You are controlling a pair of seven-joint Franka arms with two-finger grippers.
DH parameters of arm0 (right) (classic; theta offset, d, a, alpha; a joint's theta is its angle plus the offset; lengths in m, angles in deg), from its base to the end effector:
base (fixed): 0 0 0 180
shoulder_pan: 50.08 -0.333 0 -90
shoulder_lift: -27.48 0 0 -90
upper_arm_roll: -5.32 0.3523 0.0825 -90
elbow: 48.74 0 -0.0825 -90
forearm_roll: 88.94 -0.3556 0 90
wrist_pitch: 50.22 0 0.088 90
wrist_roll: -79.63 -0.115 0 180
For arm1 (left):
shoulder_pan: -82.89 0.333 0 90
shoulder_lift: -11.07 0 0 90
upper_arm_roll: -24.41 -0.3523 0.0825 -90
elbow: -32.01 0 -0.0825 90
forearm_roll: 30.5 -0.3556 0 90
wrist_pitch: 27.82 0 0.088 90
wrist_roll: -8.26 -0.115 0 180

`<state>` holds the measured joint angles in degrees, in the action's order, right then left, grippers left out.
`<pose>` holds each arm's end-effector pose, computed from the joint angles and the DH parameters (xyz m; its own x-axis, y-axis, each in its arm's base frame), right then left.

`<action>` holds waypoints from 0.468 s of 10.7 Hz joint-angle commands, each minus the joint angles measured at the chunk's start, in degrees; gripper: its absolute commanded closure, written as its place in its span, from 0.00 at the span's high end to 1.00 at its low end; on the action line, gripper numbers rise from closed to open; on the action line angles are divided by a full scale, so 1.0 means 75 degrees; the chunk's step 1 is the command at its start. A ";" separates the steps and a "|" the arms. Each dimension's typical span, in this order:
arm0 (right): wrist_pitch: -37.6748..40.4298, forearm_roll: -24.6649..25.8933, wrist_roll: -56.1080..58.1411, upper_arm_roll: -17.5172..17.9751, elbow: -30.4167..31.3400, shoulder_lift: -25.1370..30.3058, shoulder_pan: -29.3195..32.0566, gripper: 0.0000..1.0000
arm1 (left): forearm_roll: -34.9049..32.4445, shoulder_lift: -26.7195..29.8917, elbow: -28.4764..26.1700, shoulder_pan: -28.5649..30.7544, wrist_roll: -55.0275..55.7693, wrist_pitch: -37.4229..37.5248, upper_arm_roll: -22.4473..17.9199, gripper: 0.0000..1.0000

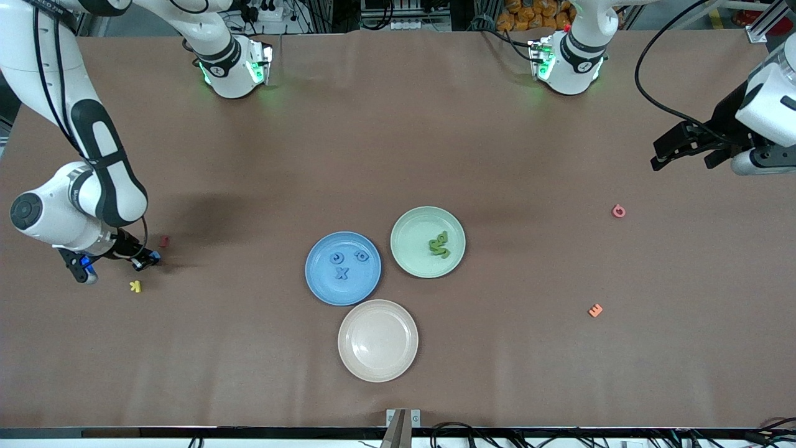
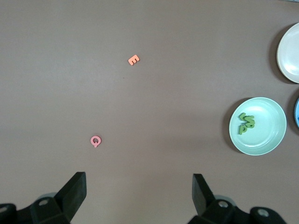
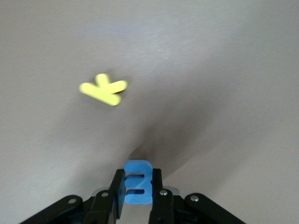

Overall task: Sort letters by color into matching plates
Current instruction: 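Close the right gripper on the blue m and lift it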

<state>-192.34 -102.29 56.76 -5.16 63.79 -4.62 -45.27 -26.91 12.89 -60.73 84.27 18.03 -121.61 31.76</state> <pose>0.5941 -0.1549 0.2317 0.6772 -0.7344 -0.0442 -0.7357 -0.6769 -0.0252 0.5182 -0.0623 0.6541 0.9968 0.0701 0.0390 0.0674 -0.9955 0.0661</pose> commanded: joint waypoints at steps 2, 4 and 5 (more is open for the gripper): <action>0.1289 -0.0013 0.0457 0.0131 -0.1011 0.0074 -0.0370 0.00 | 0.0051 -0.0219 0.0260 0.0014 -0.0084 0.0165 -0.0030 1.00; 0.1301 -0.0024 0.0821 0.0272 -0.1268 0.0074 -0.0884 0.00 | 0.0049 -0.0220 0.0260 0.0049 -0.0165 0.0165 -0.0030 1.00; 0.1301 -0.0013 0.1031 0.0273 -0.1362 0.0074 -0.1201 0.00 | 0.0026 -0.0231 0.0260 0.0026 -0.0189 0.0165 -0.0019 1.00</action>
<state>-183.46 -102.26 61.34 -3.32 55.09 -4.44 -50.22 -26.91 11.78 -60.34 84.42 18.03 -121.61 31.67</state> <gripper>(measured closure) 0.731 0.000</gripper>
